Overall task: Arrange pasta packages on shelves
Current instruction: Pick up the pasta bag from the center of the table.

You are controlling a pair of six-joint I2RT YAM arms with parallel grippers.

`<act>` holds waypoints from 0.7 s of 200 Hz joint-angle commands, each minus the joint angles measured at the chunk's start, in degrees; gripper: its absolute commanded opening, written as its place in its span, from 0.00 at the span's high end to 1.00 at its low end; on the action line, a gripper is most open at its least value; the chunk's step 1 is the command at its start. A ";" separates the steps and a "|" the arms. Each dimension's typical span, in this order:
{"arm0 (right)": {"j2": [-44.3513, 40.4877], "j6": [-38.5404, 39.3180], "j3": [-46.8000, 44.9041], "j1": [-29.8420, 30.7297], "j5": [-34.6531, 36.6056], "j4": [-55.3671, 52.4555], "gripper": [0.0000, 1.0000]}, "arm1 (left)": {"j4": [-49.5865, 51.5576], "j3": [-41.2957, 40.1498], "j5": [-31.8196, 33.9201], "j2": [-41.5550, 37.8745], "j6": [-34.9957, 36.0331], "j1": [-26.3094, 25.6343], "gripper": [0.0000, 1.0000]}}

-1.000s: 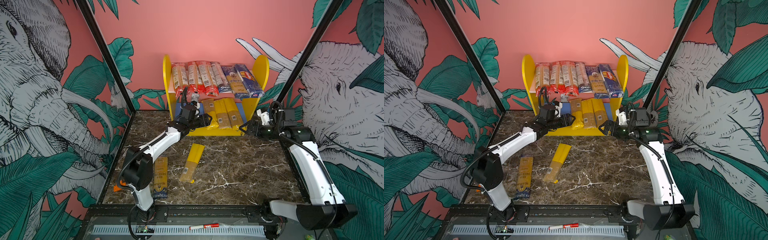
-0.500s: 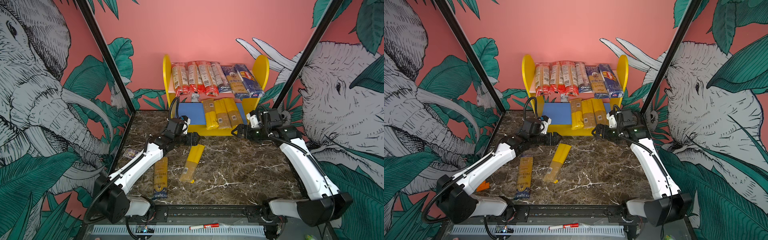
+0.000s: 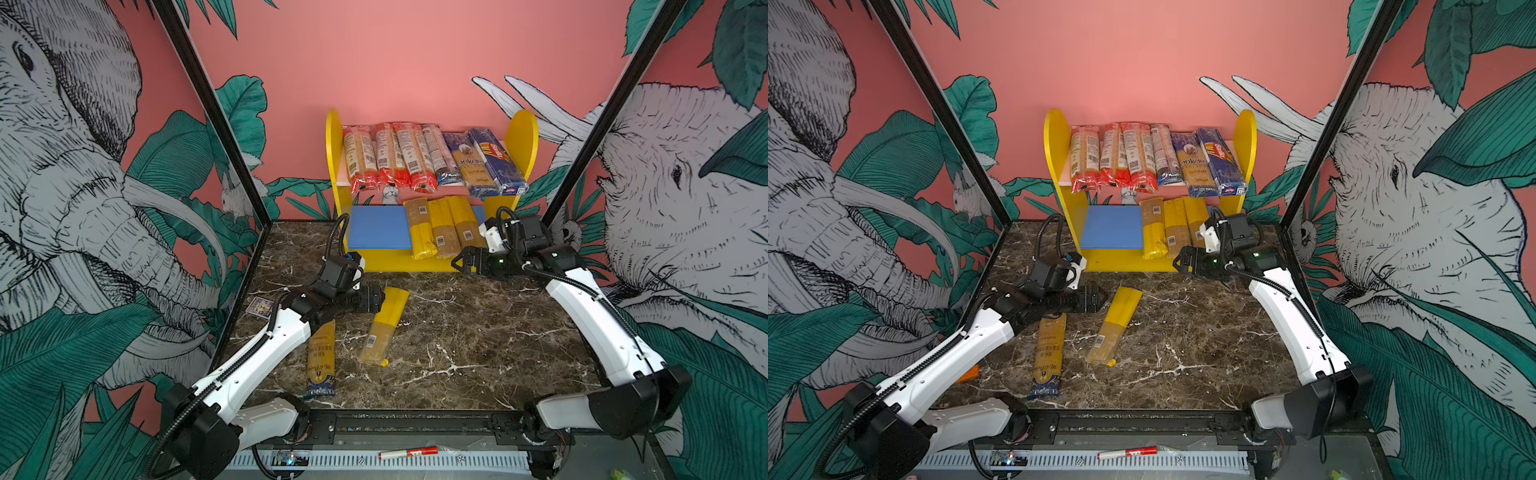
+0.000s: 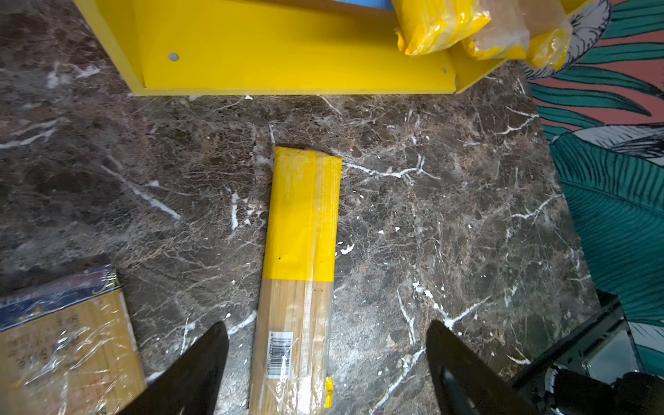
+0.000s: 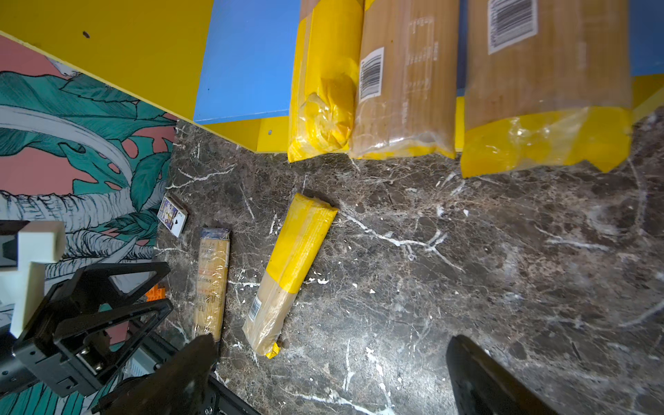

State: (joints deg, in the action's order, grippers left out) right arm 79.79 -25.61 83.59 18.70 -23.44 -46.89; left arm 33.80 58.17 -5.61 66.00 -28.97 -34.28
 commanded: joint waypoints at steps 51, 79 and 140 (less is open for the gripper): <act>-2.16 3.56 1.90 -0.29 -8.52 -2.78 0.01 | 4.12 -10.66 9.74 -5.00 -8.85 -11.29 0.07; -4.76 3.38 -0.33 -0.24 -7.94 -3.14 0.01 | 0.41 -15.46 11.71 -2.57 -9.44 -14.47 0.04; -7.93 2.97 0.21 -0.24 -6.44 -5.15 0.01 | -10.73 -19.81 10.77 7.35 -5.78 -15.11 0.01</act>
State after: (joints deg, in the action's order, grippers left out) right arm 73.03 -23.31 83.83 18.63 -30.39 -51.11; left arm 29.04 39.31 5.15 70.83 -36.05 -49.10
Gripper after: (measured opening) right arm 0.994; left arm 0.992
